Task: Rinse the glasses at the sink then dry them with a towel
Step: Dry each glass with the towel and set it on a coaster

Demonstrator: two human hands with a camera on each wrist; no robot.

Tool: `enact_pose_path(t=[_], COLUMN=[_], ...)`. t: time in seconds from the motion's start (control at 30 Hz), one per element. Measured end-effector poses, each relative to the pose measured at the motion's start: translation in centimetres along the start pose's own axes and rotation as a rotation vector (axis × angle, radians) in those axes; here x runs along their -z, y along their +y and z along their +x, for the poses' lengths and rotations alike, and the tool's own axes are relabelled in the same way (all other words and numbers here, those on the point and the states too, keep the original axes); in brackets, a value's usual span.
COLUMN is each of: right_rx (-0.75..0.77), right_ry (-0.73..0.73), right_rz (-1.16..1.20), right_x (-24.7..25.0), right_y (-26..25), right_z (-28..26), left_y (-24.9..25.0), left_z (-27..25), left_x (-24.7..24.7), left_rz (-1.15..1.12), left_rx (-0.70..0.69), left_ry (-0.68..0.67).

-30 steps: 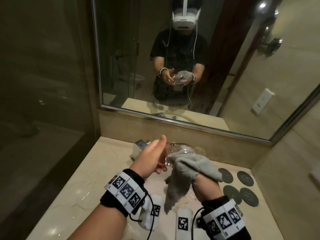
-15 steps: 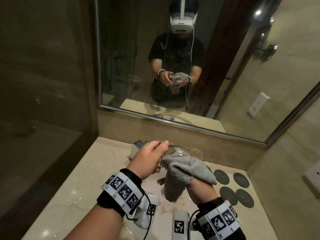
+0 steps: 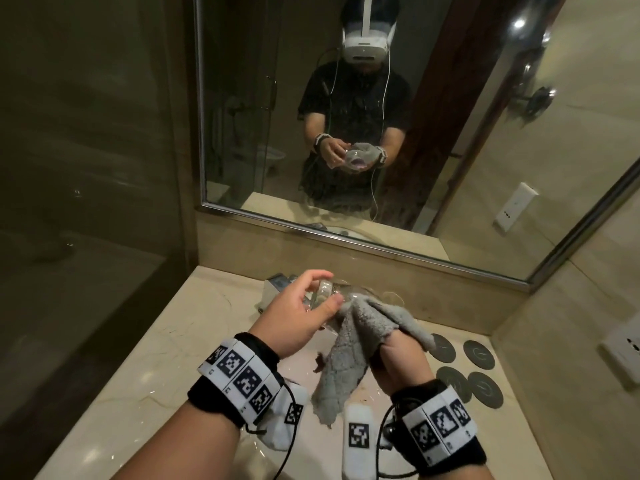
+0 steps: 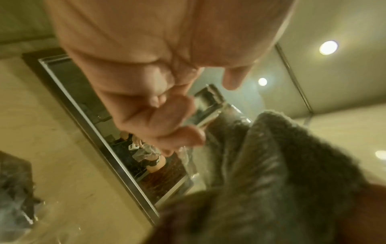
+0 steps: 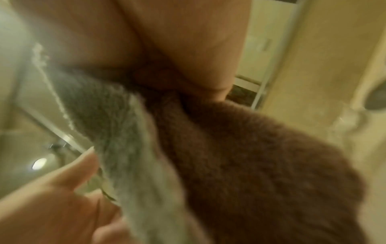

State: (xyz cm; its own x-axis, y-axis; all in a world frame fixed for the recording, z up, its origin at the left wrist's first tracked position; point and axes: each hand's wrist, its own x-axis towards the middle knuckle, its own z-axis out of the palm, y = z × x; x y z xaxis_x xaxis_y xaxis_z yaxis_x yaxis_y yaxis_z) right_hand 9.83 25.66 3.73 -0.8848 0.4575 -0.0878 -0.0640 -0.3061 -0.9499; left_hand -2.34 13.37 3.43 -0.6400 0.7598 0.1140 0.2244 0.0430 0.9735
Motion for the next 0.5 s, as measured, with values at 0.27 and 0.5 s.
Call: enact_pose_path(t=[0.27,0.5], right_rx=[0.003,0.091], right_ry=[-0.054,-0.007], right_rz=[-0.149,-0.45], right_x=[-1.1,-0.5], right_y=[-0.2,-0.5], right_z=[-0.3,-0.2], left_y=[0.5,1.1], left_z=[0.1,0.4], left_x=[0.7,0.8], left_rz=[-0.037,-0.26], left_rx=[-0.01,0.216], left_ry=[0.035,0.01])
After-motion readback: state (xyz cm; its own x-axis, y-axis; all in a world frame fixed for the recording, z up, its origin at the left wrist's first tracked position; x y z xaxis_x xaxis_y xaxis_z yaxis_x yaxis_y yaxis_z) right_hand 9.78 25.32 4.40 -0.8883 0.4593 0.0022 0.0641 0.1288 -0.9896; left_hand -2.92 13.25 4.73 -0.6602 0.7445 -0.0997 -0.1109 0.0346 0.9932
